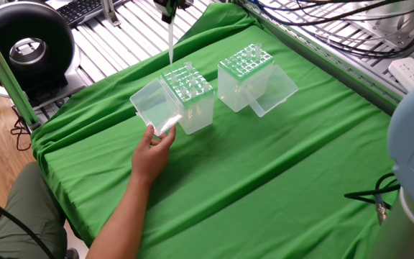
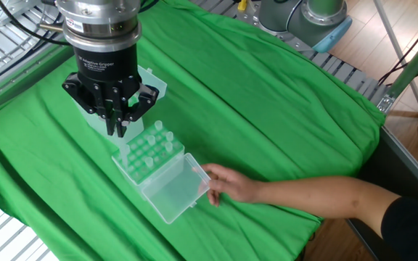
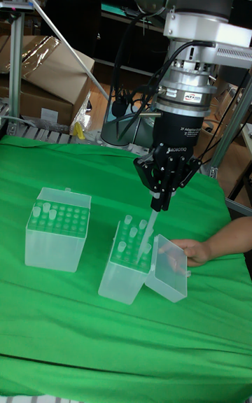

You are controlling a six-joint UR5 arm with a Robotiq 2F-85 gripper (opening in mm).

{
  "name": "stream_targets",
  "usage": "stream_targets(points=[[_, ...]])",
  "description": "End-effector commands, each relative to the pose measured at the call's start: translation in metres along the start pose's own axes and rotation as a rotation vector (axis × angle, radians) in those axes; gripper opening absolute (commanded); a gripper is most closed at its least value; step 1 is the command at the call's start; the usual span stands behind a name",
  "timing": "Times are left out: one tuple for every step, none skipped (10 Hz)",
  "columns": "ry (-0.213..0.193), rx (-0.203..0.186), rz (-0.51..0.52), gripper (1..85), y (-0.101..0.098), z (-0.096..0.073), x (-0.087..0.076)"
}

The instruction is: Insert a large pipette tip into the holder for large pipette tips

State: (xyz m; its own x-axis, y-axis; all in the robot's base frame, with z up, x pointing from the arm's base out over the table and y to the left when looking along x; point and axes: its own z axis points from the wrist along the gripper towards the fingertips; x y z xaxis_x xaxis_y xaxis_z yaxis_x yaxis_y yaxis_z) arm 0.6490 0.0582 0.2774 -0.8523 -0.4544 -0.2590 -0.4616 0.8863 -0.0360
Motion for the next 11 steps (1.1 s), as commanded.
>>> stream_targets(points=[[-0.002,-0.001,0.005,1.0,0.0031,0.0032,0.0033],[0.000,0.001,0.006,1.0,0.0035,0.0045,0.0057],[0.000,0.001,0.006,1.0,0.0033,0.0054,0.0077],[0.001,-0.001,0.006,1.0,0.0041,0.0056,0.0088],[0.002,-0.002,0.006,1.0,0.0045,0.0058,0.0094],[0.000,-0.002,0.006,1.0,0.0045,0.0069,0.0091],[-0.005,-0.003,0.006,1.0,0.0043,0.0083,0.0080],[-0.006,-0.004,0.006,1.0,0.0044,0.0089,0.0084],[-0.006,-0.004,0.006,1.0,0.0042,0.0089,0.0087],[-0.005,-0.003,0.004,1.0,0.0038,0.0091,0.0091],[0.001,-0.004,0.001,1.0,0.0046,0.0053,0.0096]])
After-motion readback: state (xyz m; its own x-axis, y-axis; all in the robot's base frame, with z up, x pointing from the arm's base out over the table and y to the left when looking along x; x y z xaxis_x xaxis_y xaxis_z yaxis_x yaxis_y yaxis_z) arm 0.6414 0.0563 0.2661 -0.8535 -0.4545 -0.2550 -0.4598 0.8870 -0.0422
